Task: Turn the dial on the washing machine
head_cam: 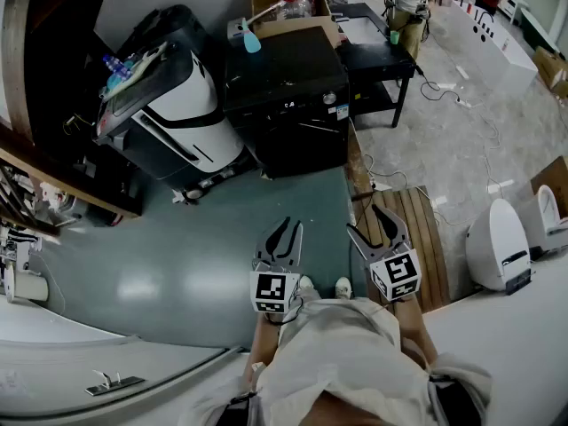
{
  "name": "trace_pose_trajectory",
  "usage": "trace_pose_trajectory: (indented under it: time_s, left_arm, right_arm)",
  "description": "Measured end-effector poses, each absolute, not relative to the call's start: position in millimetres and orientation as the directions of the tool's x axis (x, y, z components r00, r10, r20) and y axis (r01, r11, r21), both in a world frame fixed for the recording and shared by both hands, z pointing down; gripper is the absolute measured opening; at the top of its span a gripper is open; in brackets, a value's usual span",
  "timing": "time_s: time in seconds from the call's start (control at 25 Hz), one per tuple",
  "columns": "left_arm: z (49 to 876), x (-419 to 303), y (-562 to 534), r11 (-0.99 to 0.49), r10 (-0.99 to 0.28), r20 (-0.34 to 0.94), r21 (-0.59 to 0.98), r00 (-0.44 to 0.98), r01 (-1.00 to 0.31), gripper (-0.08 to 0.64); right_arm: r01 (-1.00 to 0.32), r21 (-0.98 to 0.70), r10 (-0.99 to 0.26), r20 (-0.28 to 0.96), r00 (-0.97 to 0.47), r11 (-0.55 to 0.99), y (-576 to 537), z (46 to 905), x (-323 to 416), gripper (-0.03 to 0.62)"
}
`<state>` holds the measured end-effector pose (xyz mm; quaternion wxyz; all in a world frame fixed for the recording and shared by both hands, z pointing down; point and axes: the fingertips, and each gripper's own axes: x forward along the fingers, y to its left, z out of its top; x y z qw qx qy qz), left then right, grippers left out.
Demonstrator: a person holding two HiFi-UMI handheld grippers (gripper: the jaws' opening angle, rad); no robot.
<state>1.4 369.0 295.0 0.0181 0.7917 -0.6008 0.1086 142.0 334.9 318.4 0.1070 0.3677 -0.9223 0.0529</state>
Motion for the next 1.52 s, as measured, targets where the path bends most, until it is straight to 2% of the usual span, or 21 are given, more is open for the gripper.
trace_pose_trajectory:
  time_s: [0.6, 1.52]
  left_arm:
    - [292, 6, 329, -0.281, -0.948, 0.192, -0.119, 0.255, -0.952, 0.09]
    - [314, -72, 241, -0.353, -0.923, 0.181, -0.056, 0.339, -0.934, 0.091]
  right_arm:
    - [-0.678, 0.006, -0.657, 0.254, -0.71, 0.735, 291, 319, 131, 0.304]
    - [-0.734, 0.039, -0.702, 0.33, -0.631, 0.678, 209, 341, 60, 0.293]
